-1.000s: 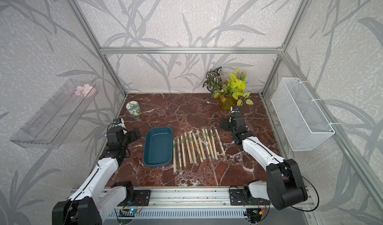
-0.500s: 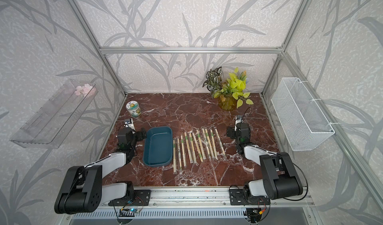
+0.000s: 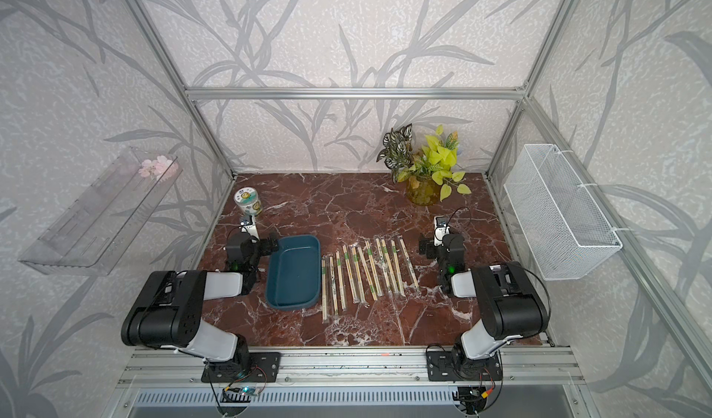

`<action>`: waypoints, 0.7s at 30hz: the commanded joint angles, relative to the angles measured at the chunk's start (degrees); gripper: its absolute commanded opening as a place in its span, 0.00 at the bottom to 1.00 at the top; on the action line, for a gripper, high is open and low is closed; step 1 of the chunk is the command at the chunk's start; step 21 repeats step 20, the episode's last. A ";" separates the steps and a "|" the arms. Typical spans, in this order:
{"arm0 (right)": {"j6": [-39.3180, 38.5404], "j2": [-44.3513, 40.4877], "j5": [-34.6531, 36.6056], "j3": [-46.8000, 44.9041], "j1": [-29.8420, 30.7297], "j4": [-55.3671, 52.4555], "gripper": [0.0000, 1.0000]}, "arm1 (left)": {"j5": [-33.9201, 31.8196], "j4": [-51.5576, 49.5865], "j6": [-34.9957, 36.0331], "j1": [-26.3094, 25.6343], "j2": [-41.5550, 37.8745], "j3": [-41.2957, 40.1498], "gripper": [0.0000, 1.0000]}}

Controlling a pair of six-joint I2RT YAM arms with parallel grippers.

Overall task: Take the paired disposable chopsticks out of the storage box
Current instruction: Reset both arms

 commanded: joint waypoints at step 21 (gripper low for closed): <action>-1.66 0.06 -6.59 1.13 -1.10 1.84 0.99 | -1.44 -1.28 -0.15 -0.17 -0.23 1.20 0.99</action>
